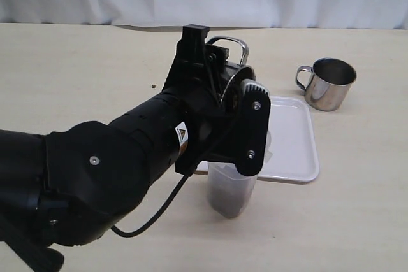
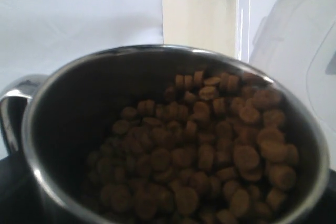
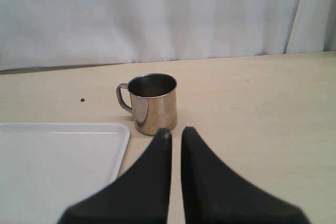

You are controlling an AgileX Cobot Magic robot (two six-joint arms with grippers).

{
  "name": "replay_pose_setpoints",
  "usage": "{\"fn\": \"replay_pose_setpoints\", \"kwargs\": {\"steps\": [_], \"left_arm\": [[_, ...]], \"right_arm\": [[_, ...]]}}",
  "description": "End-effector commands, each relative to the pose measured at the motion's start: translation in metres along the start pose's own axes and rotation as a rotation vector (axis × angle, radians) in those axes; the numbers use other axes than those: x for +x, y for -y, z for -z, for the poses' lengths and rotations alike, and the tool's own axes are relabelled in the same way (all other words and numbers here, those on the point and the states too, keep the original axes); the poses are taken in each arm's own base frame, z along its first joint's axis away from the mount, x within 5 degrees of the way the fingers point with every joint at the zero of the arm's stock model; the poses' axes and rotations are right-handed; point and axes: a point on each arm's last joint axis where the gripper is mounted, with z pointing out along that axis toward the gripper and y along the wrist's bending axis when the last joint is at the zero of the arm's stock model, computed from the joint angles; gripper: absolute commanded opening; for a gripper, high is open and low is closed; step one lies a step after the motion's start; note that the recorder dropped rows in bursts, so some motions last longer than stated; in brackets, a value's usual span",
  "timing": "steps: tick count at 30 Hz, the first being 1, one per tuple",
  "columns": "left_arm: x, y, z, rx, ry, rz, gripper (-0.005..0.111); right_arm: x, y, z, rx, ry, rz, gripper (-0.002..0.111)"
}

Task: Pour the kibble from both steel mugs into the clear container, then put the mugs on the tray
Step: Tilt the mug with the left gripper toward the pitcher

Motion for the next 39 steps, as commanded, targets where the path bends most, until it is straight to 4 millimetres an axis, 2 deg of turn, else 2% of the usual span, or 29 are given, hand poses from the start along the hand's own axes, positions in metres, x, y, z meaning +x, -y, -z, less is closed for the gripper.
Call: {"fn": "replay_pose_setpoints", "kwargs": {"steps": [1, 39], "left_arm": [[0.0029, -0.0055, -0.0006, -0.044, -0.035, -0.005, 0.0], [0.0011, -0.0057, 0.0017, -0.05, -0.041, -0.179, 0.0]], "right_arm": [[0.0013, 0.0001, -0.0001, 0.001, -0.003, 0.008, 0.005], [0.0013, 0.0001, -0.0001, 0.001, -0.003, 0.008, 0.005]]}}
